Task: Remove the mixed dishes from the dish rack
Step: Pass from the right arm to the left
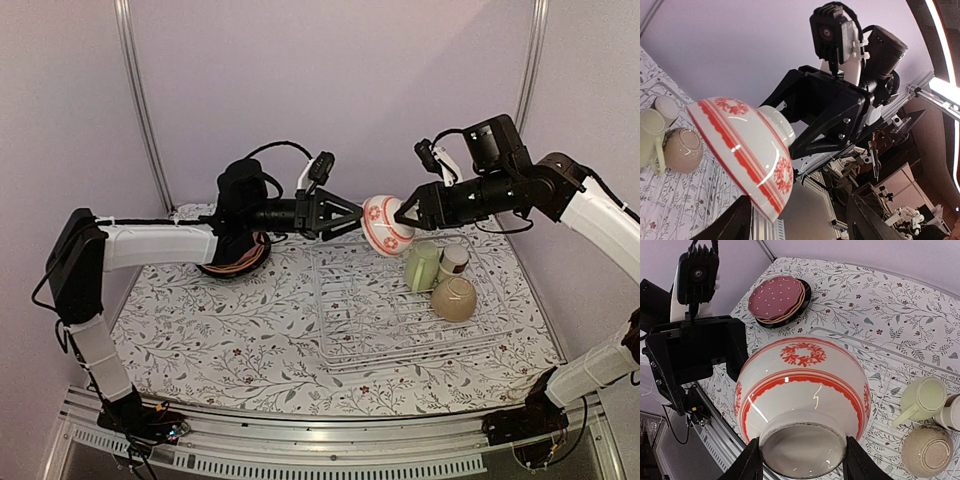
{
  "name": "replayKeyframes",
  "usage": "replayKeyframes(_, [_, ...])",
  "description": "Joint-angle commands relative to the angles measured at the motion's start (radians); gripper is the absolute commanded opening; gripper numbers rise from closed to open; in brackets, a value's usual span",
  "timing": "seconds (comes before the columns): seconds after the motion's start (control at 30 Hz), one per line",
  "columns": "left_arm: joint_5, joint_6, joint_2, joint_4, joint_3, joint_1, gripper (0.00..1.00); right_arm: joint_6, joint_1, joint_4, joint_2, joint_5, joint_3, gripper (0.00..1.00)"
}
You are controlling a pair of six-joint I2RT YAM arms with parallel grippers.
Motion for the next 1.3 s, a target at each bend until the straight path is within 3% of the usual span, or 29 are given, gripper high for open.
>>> replayKeyframes(0.0, [0.05,-0.089,0.05,0.122,0.051,-0.035,0.62,-0.01,0.015,0.085,0.001,-0.035,0.044,0.33])
replayKeyframes(0.27, [0.06,-0.25,0.097,0.346,0.066,-0.053,0.44,-0.011,0.028,0.126,-0.007,-0.069,0.028,0.33])
replayKeyframes(0.43, [0.053,-0.384,0.136,0.499,0.092,-0.056,0.23,-0.005,0.031,0.147,-0.009,-0.084,0.014,0.33])
replayKeyframes(0.57, [0.038,-0.476,0.178,0.61,0.111,-0.056,0.0,-0.002,0.031,0.158,-0.017,-0.089,0.007,0.33])
replayKeyframes(0.77, [0.036,-0.484,0.187,0.609,0.118,-0.058,0.0,0.001,0.031,0.157,-0.025,-0.086,-0.001,0.36])
replayKeyframes(0.83, [0.035,-0.49,0.185,0.615,0.116,-0.056,0.0,0.001,0.031,0.156,-0.025,-0.083,-0.004,0.45])
replayKeyframes(1.03, [0.043,-0.419,0.137,0.539,0.091,-0.045,0.0,0.002,0.03,0.144,-0.035,-0.042,-0.012,0.98])
replayKeyframes(1.27, [0.036,-0.13,-0.006,0.163,0.019,0.01,0.0,-0.01,0.021,0.119,-0.079,0.013,-0.029,0.99])
